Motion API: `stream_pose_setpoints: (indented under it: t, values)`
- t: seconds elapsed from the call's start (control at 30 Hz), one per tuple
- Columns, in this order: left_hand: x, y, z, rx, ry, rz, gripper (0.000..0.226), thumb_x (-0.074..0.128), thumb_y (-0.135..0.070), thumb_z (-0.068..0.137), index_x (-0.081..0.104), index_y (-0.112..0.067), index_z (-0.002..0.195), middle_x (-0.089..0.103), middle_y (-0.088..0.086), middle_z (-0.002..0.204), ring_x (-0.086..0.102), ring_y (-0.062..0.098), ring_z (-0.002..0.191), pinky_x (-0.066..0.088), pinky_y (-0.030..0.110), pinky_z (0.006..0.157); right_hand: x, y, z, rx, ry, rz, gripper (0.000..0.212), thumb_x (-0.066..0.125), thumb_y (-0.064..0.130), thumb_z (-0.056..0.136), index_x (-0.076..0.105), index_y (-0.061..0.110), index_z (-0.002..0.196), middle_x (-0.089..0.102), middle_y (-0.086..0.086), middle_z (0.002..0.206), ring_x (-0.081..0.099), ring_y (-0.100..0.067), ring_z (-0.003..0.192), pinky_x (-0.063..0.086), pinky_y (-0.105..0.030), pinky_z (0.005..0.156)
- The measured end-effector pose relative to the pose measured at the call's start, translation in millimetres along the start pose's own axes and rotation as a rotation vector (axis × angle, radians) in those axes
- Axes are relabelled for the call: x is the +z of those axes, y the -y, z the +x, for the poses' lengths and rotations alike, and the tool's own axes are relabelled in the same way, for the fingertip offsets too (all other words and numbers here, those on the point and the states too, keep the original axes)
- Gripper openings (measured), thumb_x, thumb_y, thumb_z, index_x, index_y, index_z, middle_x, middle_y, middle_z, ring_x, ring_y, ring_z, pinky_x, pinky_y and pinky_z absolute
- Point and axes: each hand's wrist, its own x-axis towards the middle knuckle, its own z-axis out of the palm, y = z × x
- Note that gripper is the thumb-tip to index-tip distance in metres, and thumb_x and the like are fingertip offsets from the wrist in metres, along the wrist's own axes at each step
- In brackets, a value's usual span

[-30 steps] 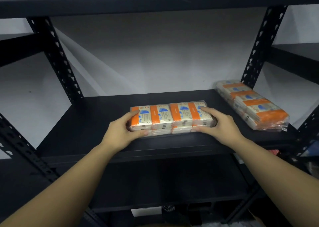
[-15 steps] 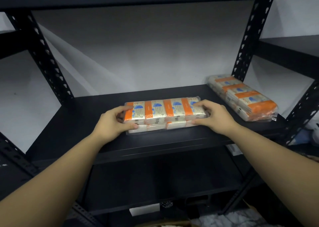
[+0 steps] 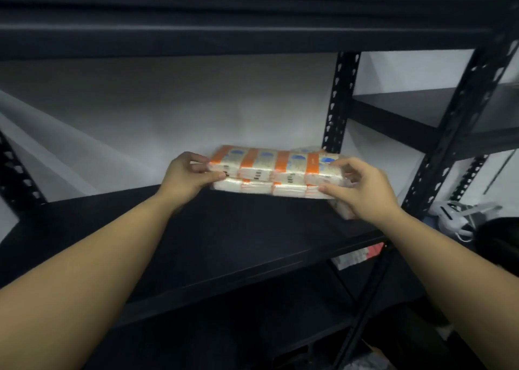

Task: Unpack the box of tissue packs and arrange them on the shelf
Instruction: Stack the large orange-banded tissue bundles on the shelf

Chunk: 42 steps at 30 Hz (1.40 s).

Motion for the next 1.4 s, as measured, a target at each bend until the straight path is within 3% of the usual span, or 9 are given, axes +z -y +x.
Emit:
stream_pose_setpoints:
  t: [0.1, 0.2, 0.3, 0.43, 0.53, 0.8, 0.93, 1.23, 1.4]
  values:
    - [48.6, -3.5, 35.3, 0.033, 0.003, -0.148, 0.032, 0.091, -0.005, 0.075, 0.068, -0.012, 0.096, 0.077, 0.009, 0.094, 0.076, 0.019, 0.081, 0.061, 0.026, 0.070, -20.4, -7.2, -5.9, 0.041, -0.121, -0.069, 0.042, 0.092, 0.035, 0.076, 0.067, 0.030, 0.110, 0.068, 0.017, 0.101, 0.063, 0.008, 0.084, 0.045, -0.002, 0.064]
    - [93.4, -10.7, 68.8, 0.059, 0.077, -0.234, 0.024, 0.086, 0.002, 0.079, 0.069, -0.009, 0.092, 0.074, 0.009, 0.091, 0.075, 0.014, 0.076, 0.061, 0.026, 0.069, -31.3, -17.3, -10.0, 0.064, -0.231, -0.164, 0.045, 0.088, 0.040, 0.080, 0.067, 0.029, 0.119, 0.068, 0.007, 0.110, 0.063, 0.000, 0.087, 0.046, -0.004, 0.065]
    - [130.8, -19.8, 100.4, 0.118, 0.126, -0.214, 0.023, 0.085, 0.003, 0.080, 0.068, -0.010, 0.088, 0.076, -0.005, 0.080, 0.073, 0.007, 0.076, 0.058, 0.020, 0.071, -37.5, -28.8, -10.7, 0.063, -0.297, -0.241, 0.048, 0.084, 0.044, 0.083, 0.066, 0.031, 0.126, 0.068, 0.003, 0.120, 0.066, -0.016, 0.099, 0.058, -0.031, 0.083]
    - [170.8, -28.5, 137.5, 0.172, 0.191, -0.151, 0.023, 0.084, -0.001, 0.083, 0.067, -0.013, 0.093, 0.073, -0.007, 0.083, 0.069, -0.003, 0.073, 0.053, 0.015, 0.073, -39.7, -41.2, -8.4, 0.045, -0.374, -0.289, 0.046, 0.083, 0.039, 0.084, 0.067, 0.029, 0.126, 0.066, 0.001, 0.116, 0.066, -0.020, 0.099, 0.057, -0.047, 0.088]
    - [191.0, -28.0, 159.3, 0.183, 0.245, -0.148, 0.028, 0.086, -0.003, 0.081, 0.069, -0.020, 0.095, 0.073, 0.000, 0.094, 0.071, 0.010, 0.086, 0.056, 0.022, 0.081, -37.2, -47.6, -9.9, 0.059, -0.382, -0.268, 0.046, 0.085, 0.033, 0.082, 0.068, 0.027, 0.124, 0.063, 0.003, 0.117, 0.066, -0.017, 0.096, 0.058, -0.046, 0.089]
    - [214.5, -6.7, 173.4, 0.152, 0.272, -0.147, 0.028, 0.083, -0.003, 0.084, 0.068, -0.013, 0.106, 0.072, 0.000, 0.098, 0.069, 0.003, 0.083, 0.054, 0.015, 0.074, -22.6, -59.6, -12.4, 0.073, -0.377, -0.254, 0.047, 0.087, 0.035, 0.081, 0.069, 0.027, 0.125, 0.061, 0.002, 0.121, 0.067, -0.020, 0.102, 0.059, -0.045, 0.090]
    - [223.4, -3.0, 175.0, 0.133, 0.239, -0.184, 0.025, 0.082, -0.003, 0.086, 0.069, -0.019, 0.100, 0.073, 0.004, 0.103, 0.071, 0.010, 0.086, 0.057, 0.018, 0.074, -15.3, -62.7, -9.0, 0.085, -0.380, -0.201, 0.048, 0.088, 0.030, 0.081, 0.071, 0.024, 0.125, 0.059, 0.003, 0.120, 0.067, -0.019, 0.103, 0.059, -0.044, 0.091]
    - [228.8, 6.8, 172.6, 0.080, 0.223, -0.243, 0.022, 0.078, -0.006, 0.090, 0.068, -0.023, 0.100, 0.073, 0.000, 0.110, 0.072, 0.004, 0.089, 0.055, 0.012, 0.069, -6.2, -65.3, -14.0, 0.092, -0.359, -0.160, 0.052, 0.090, 0.028, 0.079, 0.070, 0.028, 0.127, 0.053, 0.011, 0.116, 0.066, -0.015, 0.107, 0.059, -0.039, 0.094]
    - [231.8, 7.9, 173.0, 0.080, 0.169, -0.194, 0.021, 0.079, -0.008, 0.090, 0.068, -0.014, 0.107, 0.073, -0.002, 0.102, 0.070, -0.008, 0.074, 0.052, 0.008, 0.064, -0.5, -65.2, -18.5, 0.101, -0.367, -0.149, 0.054, 0.088, 0.030, 0.080, 0.068, 0.031, 0.130, 0.052, 0.012, 0.120, 0.066, -0.014, 0.110, 0.056, -0.034, 0.097]
